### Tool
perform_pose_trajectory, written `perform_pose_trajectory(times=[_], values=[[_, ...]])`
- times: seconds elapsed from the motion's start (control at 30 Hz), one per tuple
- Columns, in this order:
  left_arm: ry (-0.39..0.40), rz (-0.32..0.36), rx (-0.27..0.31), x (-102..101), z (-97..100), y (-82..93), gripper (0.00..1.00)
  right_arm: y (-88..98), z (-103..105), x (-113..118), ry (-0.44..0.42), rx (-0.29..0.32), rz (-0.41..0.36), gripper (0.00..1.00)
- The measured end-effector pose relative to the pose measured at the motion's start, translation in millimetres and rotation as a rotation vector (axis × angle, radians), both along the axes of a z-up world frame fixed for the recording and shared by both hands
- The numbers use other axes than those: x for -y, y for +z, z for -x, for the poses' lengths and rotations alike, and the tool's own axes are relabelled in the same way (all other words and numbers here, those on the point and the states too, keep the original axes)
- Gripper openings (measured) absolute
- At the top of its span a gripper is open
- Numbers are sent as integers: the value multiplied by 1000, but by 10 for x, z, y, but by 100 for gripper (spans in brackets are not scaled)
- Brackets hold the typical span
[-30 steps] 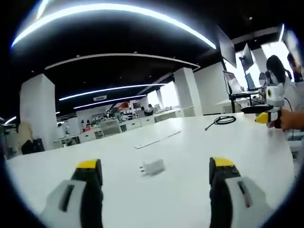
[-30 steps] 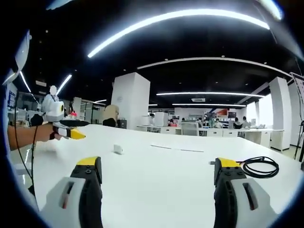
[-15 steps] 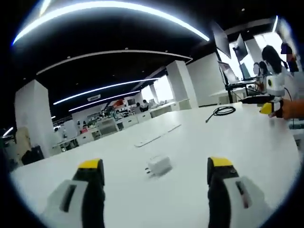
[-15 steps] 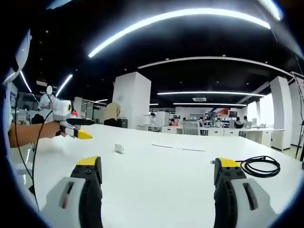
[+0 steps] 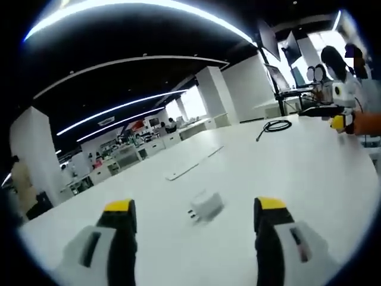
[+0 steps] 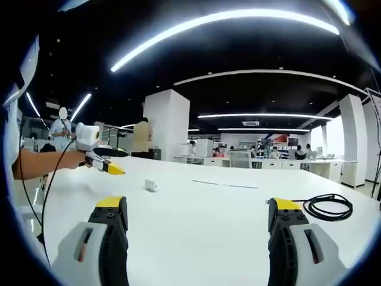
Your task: Plug the desk Type‑C cable into the charger adapter.
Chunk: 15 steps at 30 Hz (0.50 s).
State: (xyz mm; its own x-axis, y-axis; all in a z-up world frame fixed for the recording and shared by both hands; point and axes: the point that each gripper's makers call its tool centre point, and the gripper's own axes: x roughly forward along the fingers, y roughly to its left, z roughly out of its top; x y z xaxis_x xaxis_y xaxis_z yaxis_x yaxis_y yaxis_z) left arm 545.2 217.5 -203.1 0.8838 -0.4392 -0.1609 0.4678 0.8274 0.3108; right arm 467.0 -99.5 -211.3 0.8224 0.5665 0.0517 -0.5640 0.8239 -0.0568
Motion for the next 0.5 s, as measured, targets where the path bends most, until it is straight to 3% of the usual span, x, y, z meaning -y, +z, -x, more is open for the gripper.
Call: perform_pose_trajectory(times=[0.5], values=[[-75,-88,-72,202,-178,-132,74,-28,-29,30,0,-5,-1,100]])
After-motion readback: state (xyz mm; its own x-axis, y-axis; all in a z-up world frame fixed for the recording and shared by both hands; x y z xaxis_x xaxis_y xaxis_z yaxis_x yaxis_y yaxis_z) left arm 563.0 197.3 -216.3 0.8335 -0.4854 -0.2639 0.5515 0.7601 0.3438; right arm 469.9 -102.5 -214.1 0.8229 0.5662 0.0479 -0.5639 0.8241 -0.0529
